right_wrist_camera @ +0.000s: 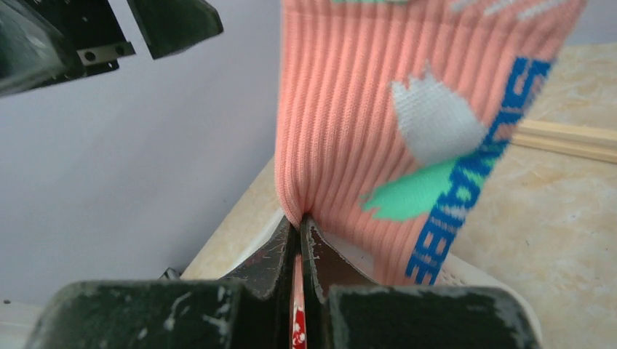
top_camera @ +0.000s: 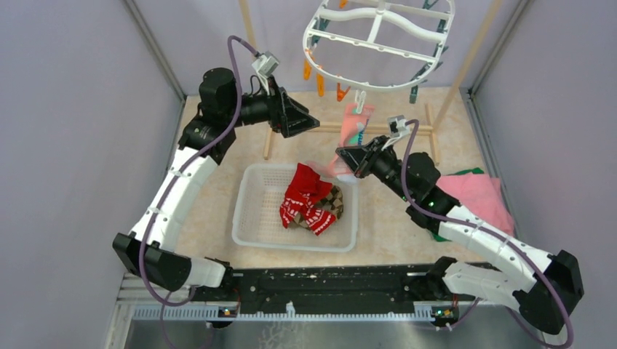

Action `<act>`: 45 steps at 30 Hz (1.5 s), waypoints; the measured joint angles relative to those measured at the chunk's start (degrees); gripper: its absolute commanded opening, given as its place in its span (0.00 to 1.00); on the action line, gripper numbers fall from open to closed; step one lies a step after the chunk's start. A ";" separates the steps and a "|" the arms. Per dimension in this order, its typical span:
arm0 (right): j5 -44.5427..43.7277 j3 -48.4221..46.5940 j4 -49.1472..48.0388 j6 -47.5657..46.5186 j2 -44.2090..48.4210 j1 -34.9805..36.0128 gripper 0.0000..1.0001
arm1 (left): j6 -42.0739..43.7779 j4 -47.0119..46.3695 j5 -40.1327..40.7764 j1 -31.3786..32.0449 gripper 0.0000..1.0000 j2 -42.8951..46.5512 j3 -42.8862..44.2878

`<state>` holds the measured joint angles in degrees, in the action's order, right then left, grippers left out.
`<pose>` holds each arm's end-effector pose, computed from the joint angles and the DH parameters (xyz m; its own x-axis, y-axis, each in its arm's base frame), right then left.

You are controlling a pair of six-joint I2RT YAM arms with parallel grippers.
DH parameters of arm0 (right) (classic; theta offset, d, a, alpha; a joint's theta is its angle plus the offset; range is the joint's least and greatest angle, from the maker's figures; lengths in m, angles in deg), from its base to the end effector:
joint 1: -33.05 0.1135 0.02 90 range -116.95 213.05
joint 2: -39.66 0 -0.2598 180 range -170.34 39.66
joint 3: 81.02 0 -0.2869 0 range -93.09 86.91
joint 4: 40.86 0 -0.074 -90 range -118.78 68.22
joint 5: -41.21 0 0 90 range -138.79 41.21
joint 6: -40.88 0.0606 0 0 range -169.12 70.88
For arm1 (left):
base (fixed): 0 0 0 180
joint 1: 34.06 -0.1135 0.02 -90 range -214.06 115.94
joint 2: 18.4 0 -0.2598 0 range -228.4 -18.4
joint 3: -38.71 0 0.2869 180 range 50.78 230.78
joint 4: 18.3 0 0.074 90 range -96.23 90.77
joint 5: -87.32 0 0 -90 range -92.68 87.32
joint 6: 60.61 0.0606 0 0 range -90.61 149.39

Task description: Remove the socks clipped to the hanger

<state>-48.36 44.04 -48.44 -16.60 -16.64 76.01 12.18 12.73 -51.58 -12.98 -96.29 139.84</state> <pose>0.2167 0.2024 0.3374 -0.3024 0.4529 -0.8387 -0.6218 0.5731 0.5337 0.3026 -0.1656 0.4653 -0.3969 -0.0555 -0.9162 0.8539 0.3438 -0.3907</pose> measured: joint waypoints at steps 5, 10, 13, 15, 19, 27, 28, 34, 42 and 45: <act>0.79 0.00 0.52 1.07 -1.77 0.00 0.00 | -10.01 -8.33 -2.43 0.55 0.89 -2.93 -0.61; 1.79 -1.20 0.55 1.42 -3.02 0.00 0.00 | -14.16 -12.17 -2.91 3.32 0.91 -6.45 -0.44; 2.71 -2.23 0.35 1.79 -4.70 0.00 0.00 | -14.53 -12.02 -2.69 4.68 0.90 -8.76 0.87; 3.26 -2.93 -0.15 2.08 -5.97 0.00 0.00 | -14.43 -11.89 -2.40 5.14 0.89 -10.36 2.67; 4.52 -4.24 -1.07 2.56 -8.15 0.00 0.00 | -14.23 -11.74 -0.39 5.31 0.84 -12.48 6.03; 5.09 -4.50 -1.88 2.78 -9.33 0.00 0.00 | -10.38 -9.75 6.43 5.99 0.78 -13.68 11.32; 5.09 -4.50 -1.92 2.78 -9.42 0.00 0.00 | -9.88 -9.40 7.04 6.10 0.77 -14.05 11.96; 5.27 -4.52 -2.14 2.97 -9.86 0.00 0.00 | -7.45 -6.45 10.16 6.86 0.71 -17.03 14.49; 5.73 -4.96 -2.21 3.10 -10.14 0.00 0.00 | -5.09 -2.60 12.83 7.67 0.69 -18.29 15.08; 5.79 -5.22 -2.16 3.13 -10.54 0.00 0.00 | -5.11 -2.58 12.83 7.76 0.69 -18.29 15.10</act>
<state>-42.57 38.81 -50.61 -13.48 -27.17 76.01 7.07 10.15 -38.75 -5.22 -114.58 154.94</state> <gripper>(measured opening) 0.009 0.690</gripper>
